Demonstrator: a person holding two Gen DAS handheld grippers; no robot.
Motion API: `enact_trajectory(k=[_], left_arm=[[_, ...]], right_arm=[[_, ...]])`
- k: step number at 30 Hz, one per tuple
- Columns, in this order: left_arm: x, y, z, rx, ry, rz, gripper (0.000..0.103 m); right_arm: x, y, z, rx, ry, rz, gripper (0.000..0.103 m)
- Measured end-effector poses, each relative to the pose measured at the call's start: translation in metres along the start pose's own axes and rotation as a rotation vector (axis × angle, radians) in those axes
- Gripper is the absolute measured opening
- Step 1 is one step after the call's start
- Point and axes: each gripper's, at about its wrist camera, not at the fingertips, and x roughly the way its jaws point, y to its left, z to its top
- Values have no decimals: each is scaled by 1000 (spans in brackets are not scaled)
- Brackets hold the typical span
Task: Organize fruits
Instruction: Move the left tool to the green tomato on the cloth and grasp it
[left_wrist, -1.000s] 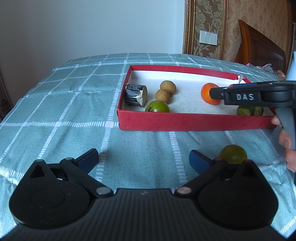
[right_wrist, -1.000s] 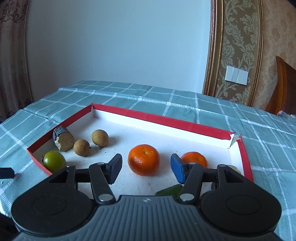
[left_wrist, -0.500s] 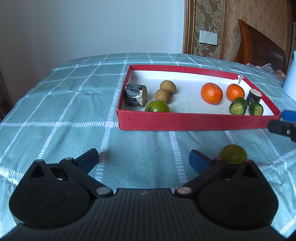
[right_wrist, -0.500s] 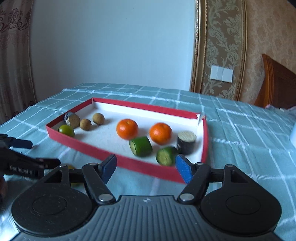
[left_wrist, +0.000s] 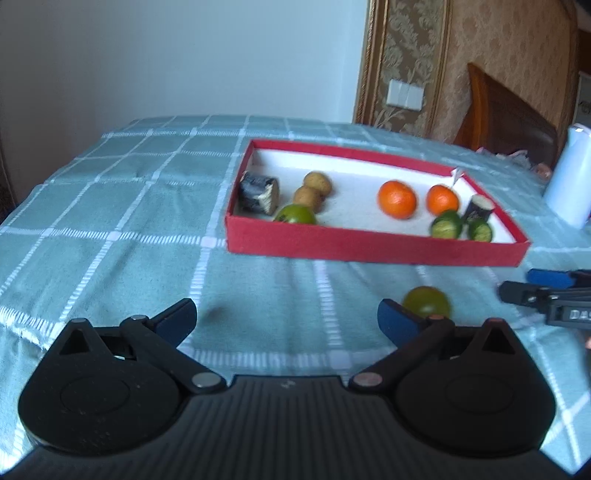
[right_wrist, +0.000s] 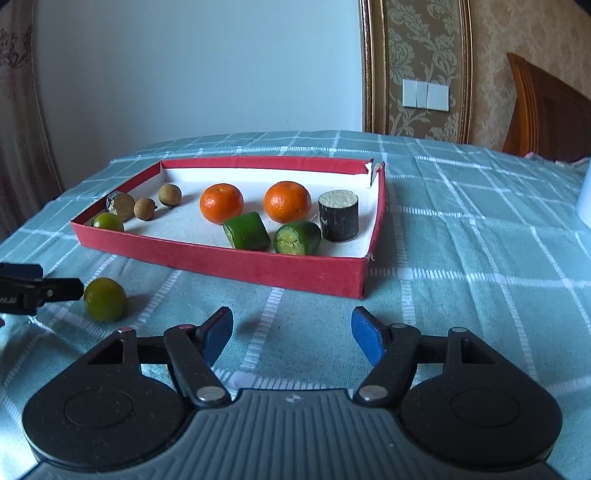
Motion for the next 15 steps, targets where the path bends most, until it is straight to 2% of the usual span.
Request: enact_trajectory(k=[4,10,12,14,15], left_arm=[[-18,-21,2,55,-55,-65,103],[-9,-57,3,142,-38,-80,103],[-1,-65,2,156,-8,-71,97],[6,-68,2,156,16,-63,82],[10,-68,1,156,29,-53,81]], right_arm=[[0,-1,0,4,3,7,76],[1,1,0,-3,7,9,79],[2,2,0,-6,8,7,79],[2,2,1,-7,9,6,79],[2,2,1,-7,9,7,79]])
